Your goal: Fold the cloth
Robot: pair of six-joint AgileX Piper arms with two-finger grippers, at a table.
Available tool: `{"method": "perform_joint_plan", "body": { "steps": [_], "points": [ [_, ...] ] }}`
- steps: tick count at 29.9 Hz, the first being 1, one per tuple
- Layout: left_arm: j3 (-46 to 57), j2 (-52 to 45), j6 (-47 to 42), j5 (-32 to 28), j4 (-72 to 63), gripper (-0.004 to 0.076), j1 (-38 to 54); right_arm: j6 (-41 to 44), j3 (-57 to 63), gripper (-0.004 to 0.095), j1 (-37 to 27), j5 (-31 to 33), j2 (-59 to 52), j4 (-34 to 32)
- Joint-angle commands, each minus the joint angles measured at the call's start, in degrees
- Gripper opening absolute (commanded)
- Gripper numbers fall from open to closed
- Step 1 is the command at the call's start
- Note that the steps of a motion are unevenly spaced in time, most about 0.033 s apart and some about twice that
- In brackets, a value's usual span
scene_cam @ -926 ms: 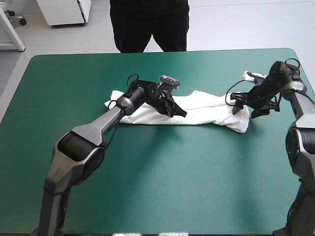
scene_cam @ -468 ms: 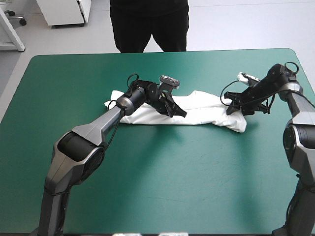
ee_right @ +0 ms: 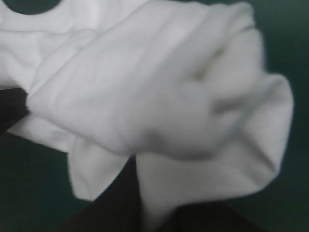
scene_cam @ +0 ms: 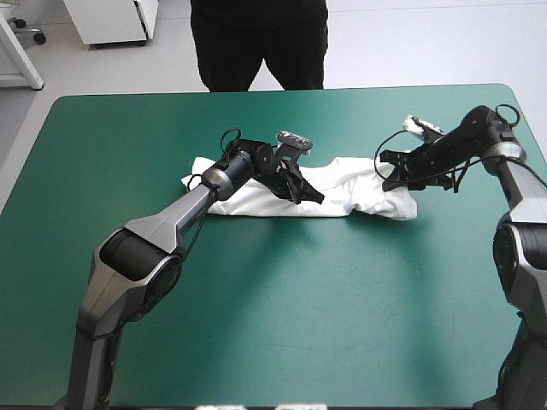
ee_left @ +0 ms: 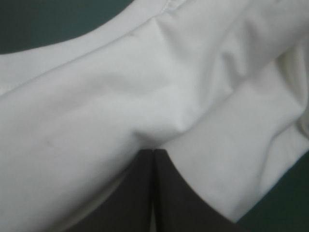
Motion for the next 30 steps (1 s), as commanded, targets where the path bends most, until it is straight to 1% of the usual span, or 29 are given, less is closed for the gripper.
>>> {"method": "perform_joint_plan", "body": {
  "steps": [1,5,9,16,20,24,28,30],
  "points": [
    [-1.49,-3.08,0.02,-0.32,-0.86,-0.0009,-0.09,-0.90,-1.45,-0.0017,-0.01,1.86,-9.05,4.65],
    [-1.49,-3.08,0.02,-0.10,-0.86,-0.0009,-0.09,-1.06,-1.45,-0.0016,-0.01,1.49,-13.17,8.06],
    [-1.49,-3.08,0.02,0.87,-0.86,-0.0009,-0.09,-1.06,-1.45,-0.0017,-0.01,1.71,-15.50,9.06],
    [-1.49,-3.48,0.02,1.12,-0.76,-0.0009,0.14,-1.19,-1.56,-0.0016,0.69,2.16,-15.77,9.14],
    [-1.49,-8.05,0.02,2.16,-0.26,-0.0009,1.10,-1.37,-1.56,-0.0015,2.82,0.96,-15.77,8.20],
    [-1.49,-15.16,1.66,8.61,1.03,-0.0009,2.58,-1.14,-1.94,-0.0015,6.12,-0.39,-15.77,5.44],
    [-1.49,-22.74,2.93,18.65,8.15,-0.0009,4.06,-0.23,-2.22,-0.0015,8.91,-2.57,-15.77,5.04],
    [-1.49,-25.93,2.93,22.62,10.73,-0.0009,5.15,0.54,-2.83,-0.0015,10.25,-3.72,-15.77,5.04]
  ]
}}
